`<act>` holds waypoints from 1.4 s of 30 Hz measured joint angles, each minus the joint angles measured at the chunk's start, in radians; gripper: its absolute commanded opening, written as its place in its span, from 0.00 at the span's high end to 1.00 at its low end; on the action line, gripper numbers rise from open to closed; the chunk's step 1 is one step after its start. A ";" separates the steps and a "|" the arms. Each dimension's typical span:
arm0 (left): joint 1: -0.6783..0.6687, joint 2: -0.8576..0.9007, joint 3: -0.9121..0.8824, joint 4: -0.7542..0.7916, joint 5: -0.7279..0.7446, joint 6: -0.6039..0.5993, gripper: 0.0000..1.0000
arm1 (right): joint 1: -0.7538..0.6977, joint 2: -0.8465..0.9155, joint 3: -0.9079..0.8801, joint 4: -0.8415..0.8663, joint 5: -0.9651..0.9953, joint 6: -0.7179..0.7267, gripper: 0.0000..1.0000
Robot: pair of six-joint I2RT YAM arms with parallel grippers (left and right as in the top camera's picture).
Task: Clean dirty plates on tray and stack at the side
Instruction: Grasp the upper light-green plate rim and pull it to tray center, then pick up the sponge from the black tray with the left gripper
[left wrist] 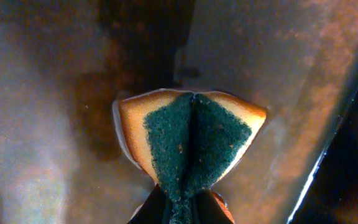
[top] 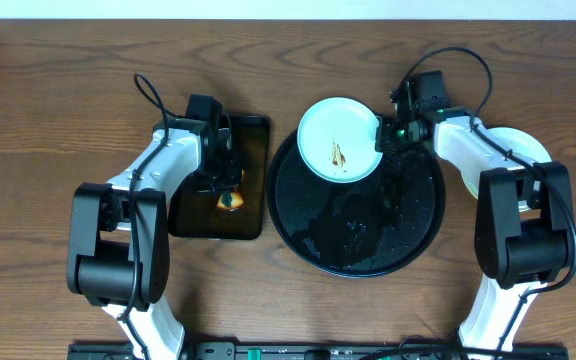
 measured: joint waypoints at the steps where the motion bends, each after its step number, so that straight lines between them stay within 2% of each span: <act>1: 0.000 0.000 0.000 0.000 0.000 0.000 0.92 | 0.002 0.000 0.000 -0.010 -0.003 0.000 0.99; 9: 0.000 0.000 0.000 0.001 0.000 0.000 0.92 | 0.004 -0.007 0.010 -0.127 -0.011 0.007 0.99; 17: 0.000 0.000 0.000 0.001 0.000 0.000 0.92 | 0.004 -0.054 0.010 -0.375 0.088 0.006 0.99; 22: 0.000 0.000 0.000 0.002 0.000 0.000 0.92 | 0.004 -0.079 0.007 -0.469 0.122 0.006 0.99; 33: 0.000 -0.018 -0.002 -0.001 0.000 0.003 0.93 | 0.005 -0.080 0.006 -0.479 0.130 0.006 0.99; 42: -0.040 -0.222 -0.013 0.043 0.066 0.003 0.93 | 0.005 -0.080 0.006 -0.480 0.130 0.006 0.99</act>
